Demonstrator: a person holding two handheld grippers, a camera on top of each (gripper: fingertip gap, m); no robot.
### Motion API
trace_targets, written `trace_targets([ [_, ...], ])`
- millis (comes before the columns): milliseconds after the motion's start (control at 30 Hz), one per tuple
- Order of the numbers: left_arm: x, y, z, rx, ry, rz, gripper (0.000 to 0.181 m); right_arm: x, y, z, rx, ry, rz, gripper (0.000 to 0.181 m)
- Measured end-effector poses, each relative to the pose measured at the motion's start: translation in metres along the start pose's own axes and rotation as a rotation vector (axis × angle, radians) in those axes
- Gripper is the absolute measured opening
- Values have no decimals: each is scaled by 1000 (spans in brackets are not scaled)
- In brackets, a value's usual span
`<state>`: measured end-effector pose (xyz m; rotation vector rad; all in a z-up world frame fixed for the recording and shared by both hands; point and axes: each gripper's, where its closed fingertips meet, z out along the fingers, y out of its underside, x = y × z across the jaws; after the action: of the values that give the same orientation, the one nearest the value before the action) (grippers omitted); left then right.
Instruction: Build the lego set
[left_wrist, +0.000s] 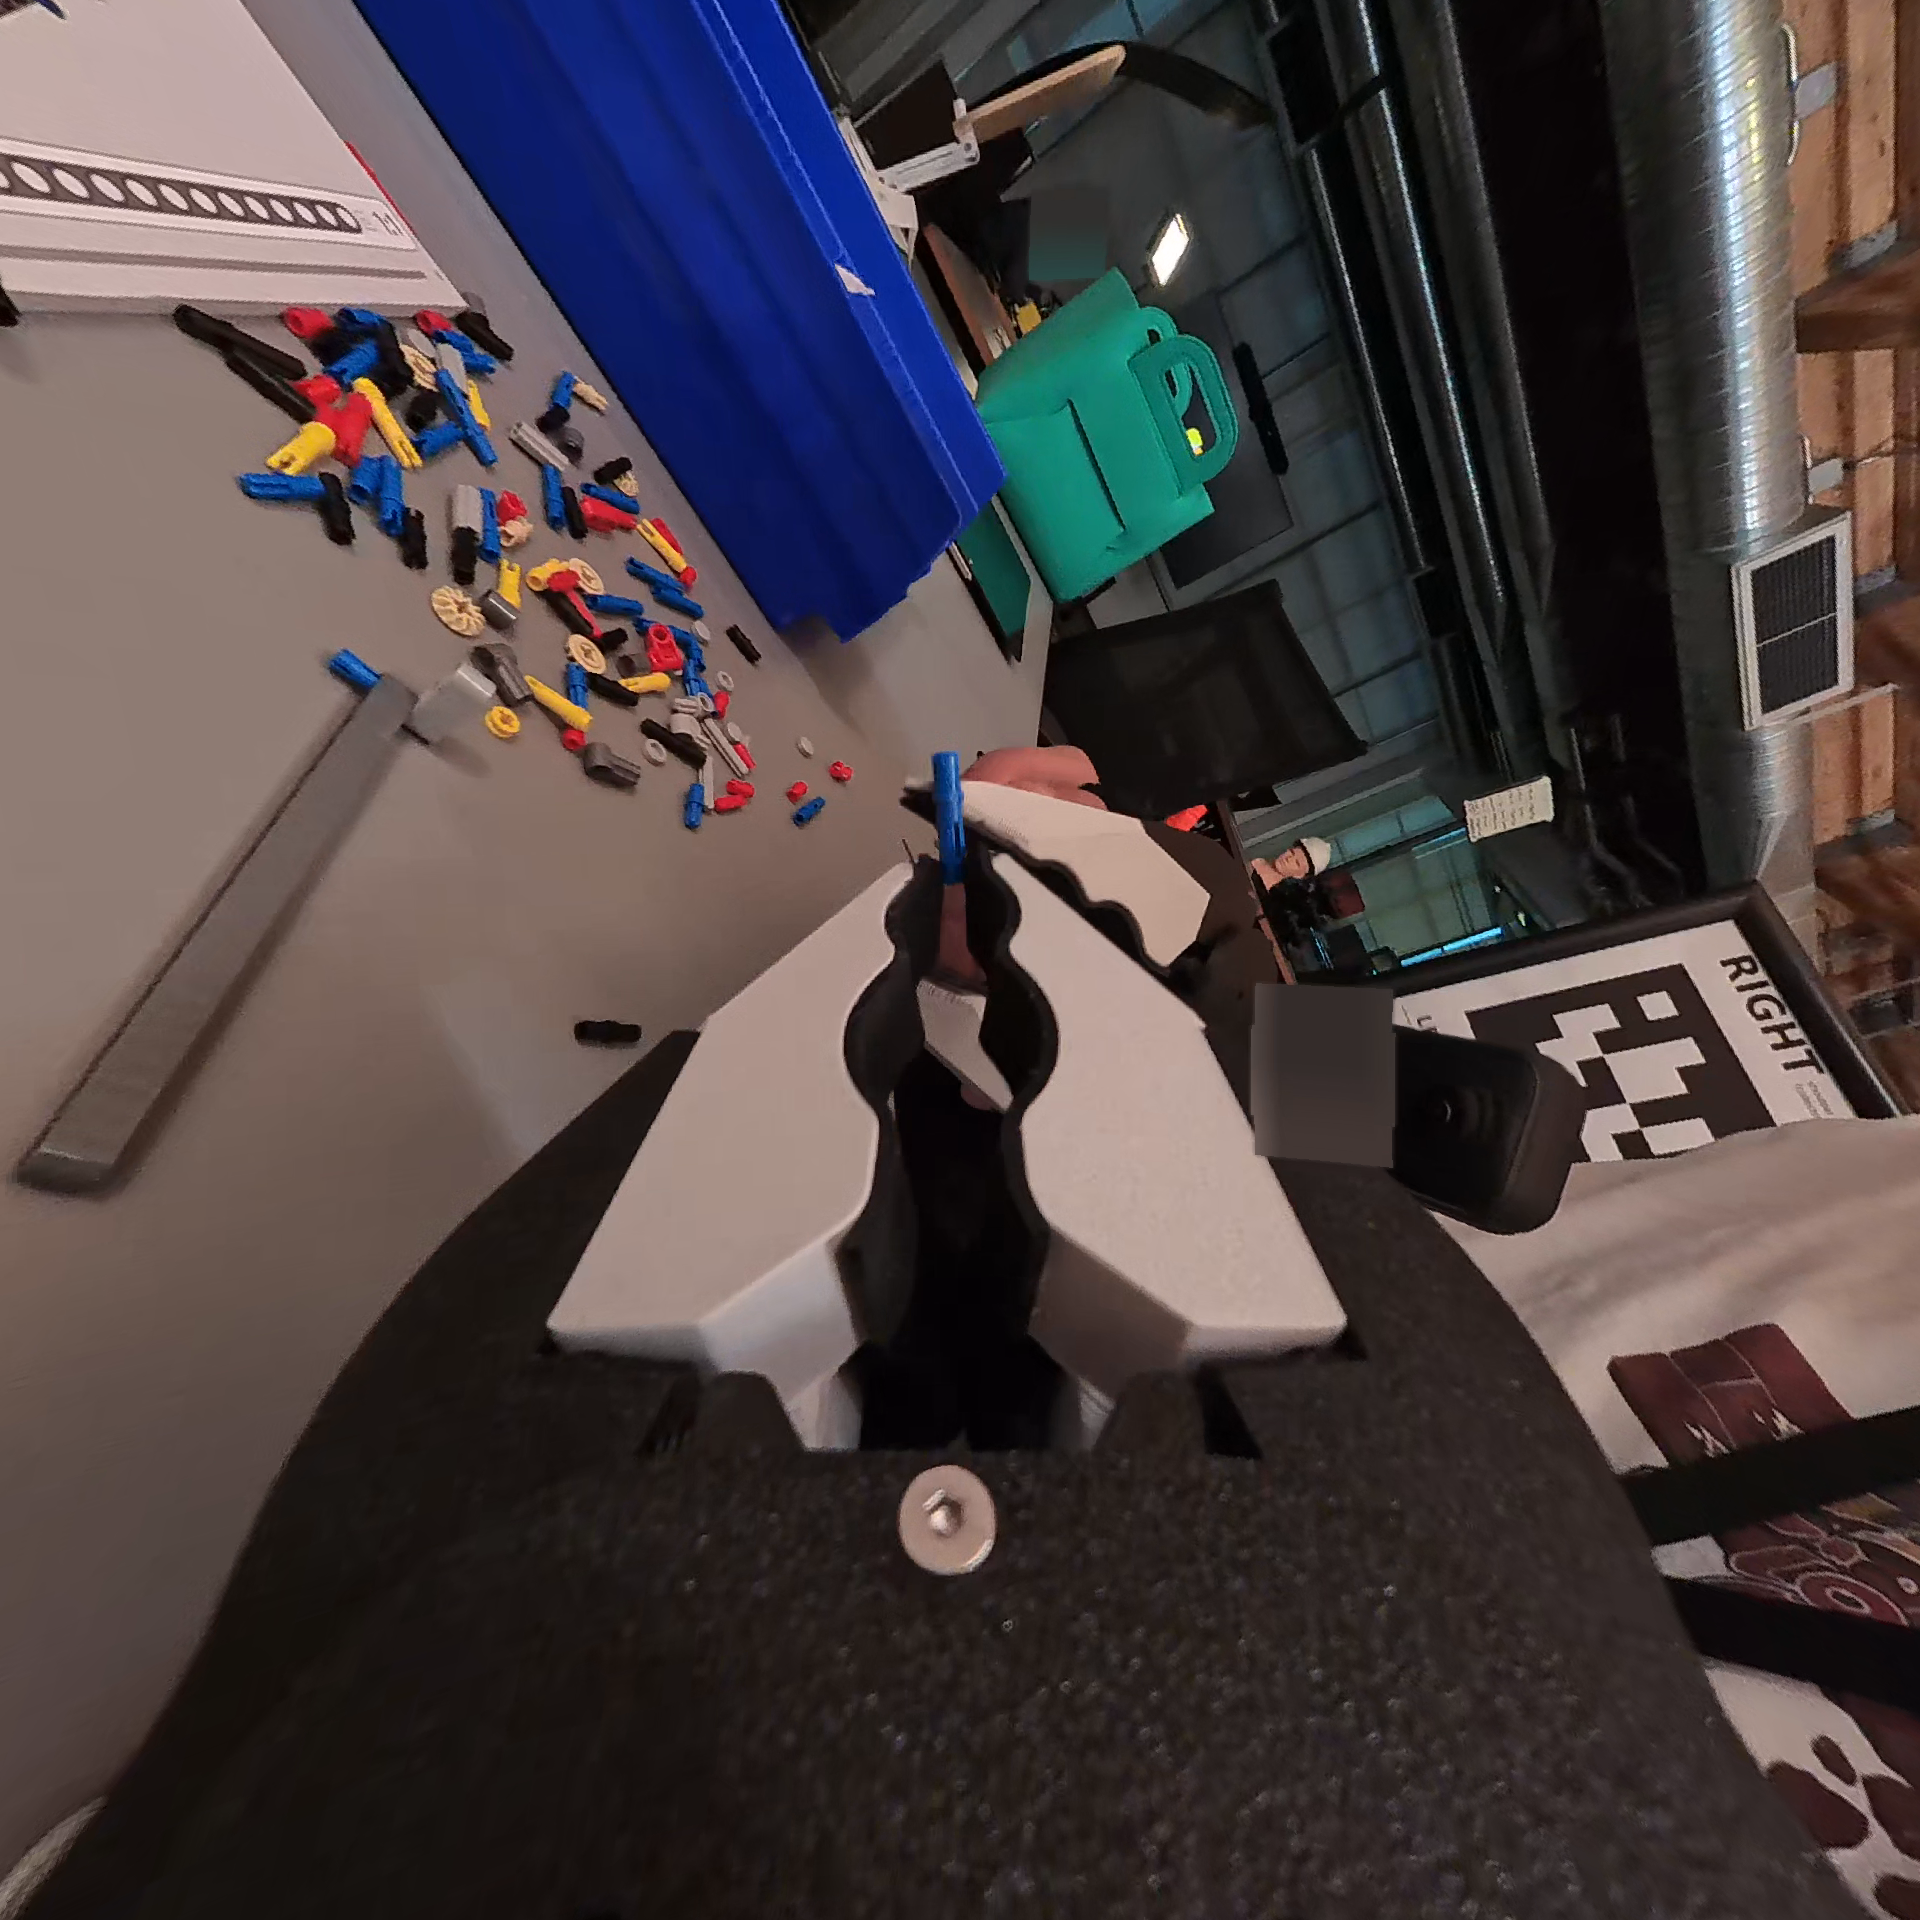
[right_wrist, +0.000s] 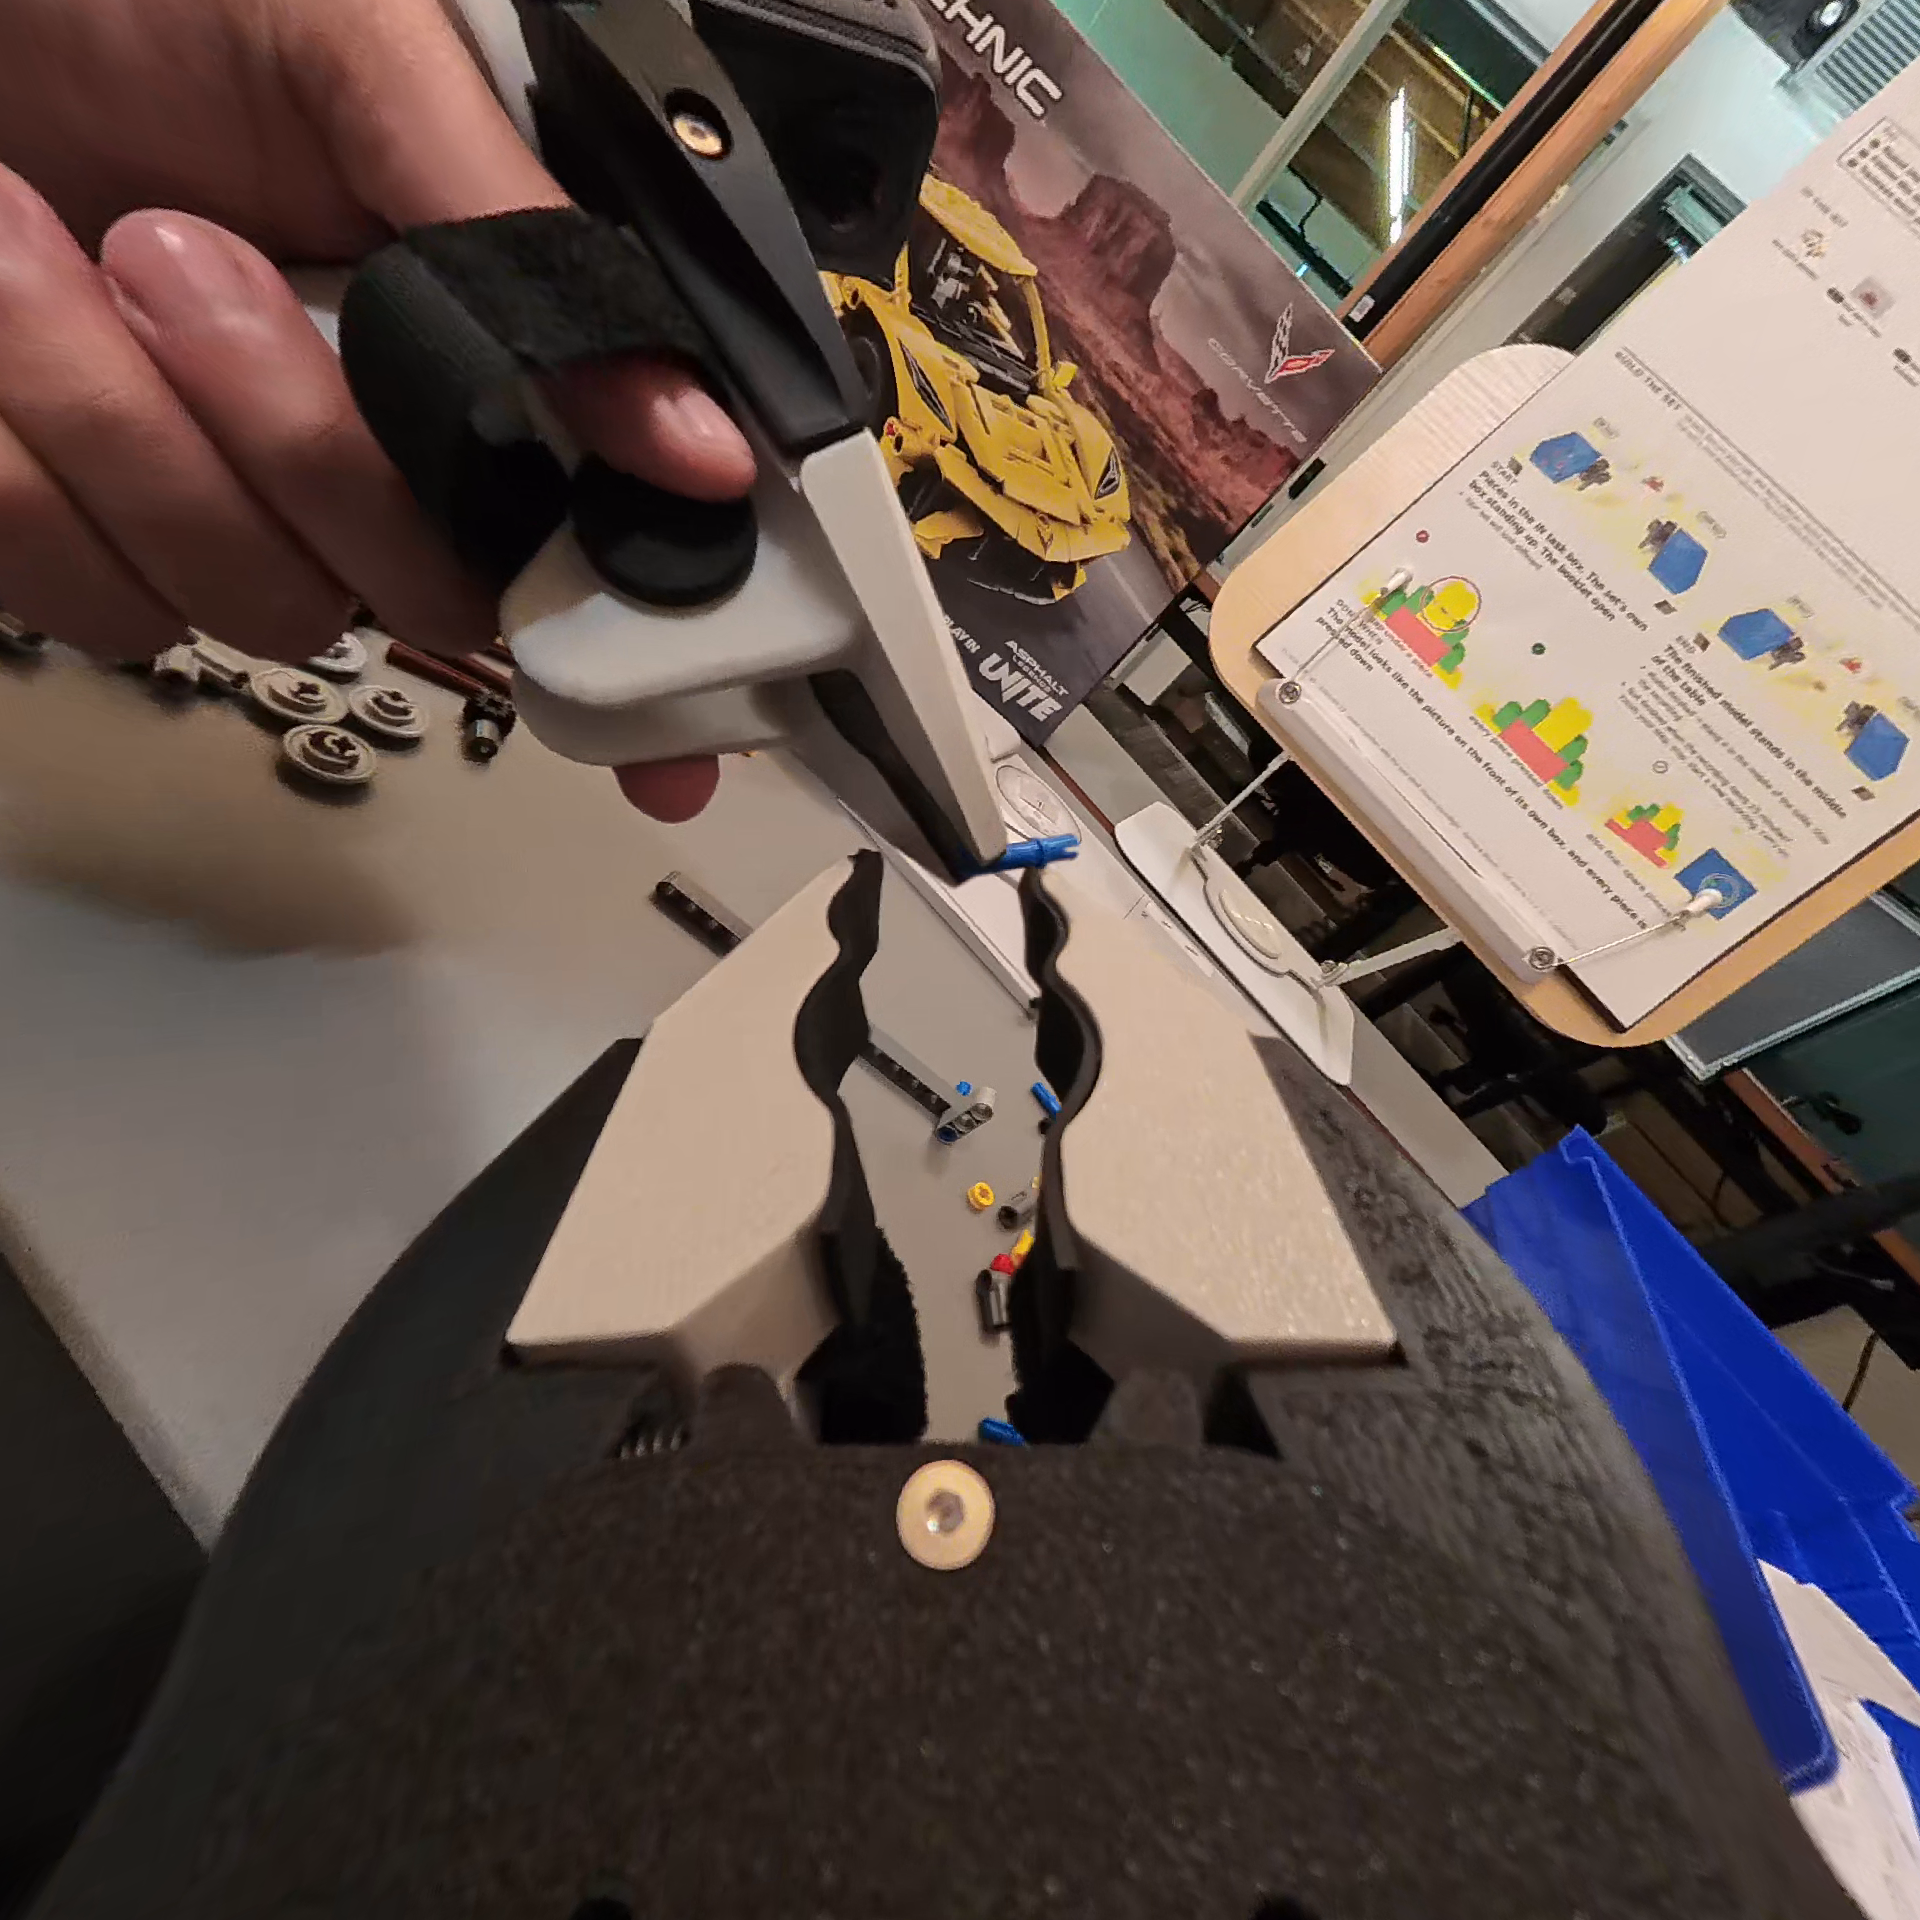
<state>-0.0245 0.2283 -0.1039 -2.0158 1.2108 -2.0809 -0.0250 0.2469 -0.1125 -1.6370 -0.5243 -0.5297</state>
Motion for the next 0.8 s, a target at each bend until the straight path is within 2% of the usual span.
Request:
trace_targets([
  [167, -3, 3, 3, 0, -2, -9, 3, -3, -2, -1, 17, -20, 3, 25],
  [300, -1, 2, 2, 14, 34, -39, 3, -1, -10, -7, 86, -75, 131, 25],
  [467, 20, -7, -3, 62, 219, -174, 1, 13, -23, -18, 221, -203, 446, 18],
  [633, 38, -9, -3, 70, 368, -227, 1, 23, -38, -24, 334, -214, 582, 19],
  [700, 35, -6, 0, 59, 338, -177, 2, 23, -40, -27, 362, -300, 692, 19],
  [800, 23, 0, 6, 51, 208, 34, 2, 28, -37, -29, 371, -407, 890, 22],
])
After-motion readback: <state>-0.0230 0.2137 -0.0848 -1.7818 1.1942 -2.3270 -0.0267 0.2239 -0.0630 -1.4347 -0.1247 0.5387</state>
